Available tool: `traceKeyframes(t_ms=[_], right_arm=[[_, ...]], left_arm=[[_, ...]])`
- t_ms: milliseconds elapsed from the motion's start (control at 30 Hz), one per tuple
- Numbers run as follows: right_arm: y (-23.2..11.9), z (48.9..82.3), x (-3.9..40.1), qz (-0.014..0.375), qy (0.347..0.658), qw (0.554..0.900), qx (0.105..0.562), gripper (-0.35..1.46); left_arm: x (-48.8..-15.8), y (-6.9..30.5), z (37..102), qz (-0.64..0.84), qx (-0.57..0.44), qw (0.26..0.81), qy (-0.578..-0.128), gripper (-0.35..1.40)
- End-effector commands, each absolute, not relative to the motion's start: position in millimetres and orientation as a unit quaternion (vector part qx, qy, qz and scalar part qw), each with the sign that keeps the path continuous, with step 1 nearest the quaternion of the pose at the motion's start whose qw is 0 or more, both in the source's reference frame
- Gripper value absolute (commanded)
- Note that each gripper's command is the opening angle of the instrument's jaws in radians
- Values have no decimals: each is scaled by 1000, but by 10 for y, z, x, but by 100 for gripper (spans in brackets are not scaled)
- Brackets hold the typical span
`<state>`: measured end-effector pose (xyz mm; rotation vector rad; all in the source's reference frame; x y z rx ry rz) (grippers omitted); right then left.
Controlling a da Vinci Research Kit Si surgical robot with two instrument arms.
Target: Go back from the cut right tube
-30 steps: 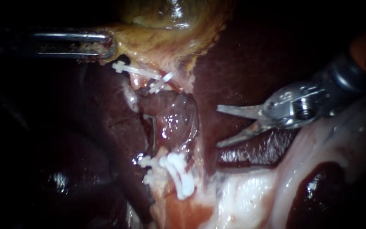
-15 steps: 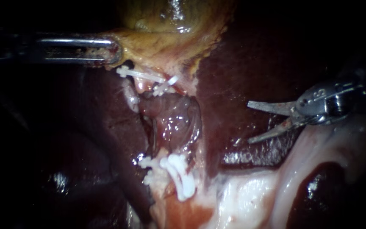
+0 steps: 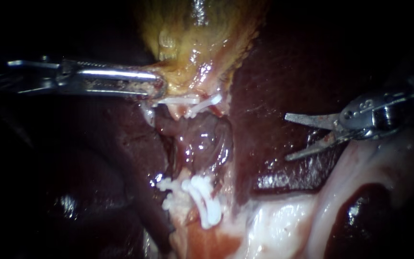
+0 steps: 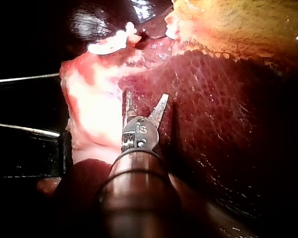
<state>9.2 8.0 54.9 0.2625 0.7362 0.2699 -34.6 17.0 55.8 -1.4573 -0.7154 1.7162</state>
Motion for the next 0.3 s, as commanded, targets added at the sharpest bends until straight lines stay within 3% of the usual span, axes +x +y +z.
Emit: traceKeyframes(t_ms=[33,300], right_arm=[[79,549,92,131,358,916,127,145],[82,550,98,126,358,913,146,143]], left_arm=[[-346,171,558,672,-570,381,-280,-35],[-341,172,555,672,-570,379,-283,-35]])
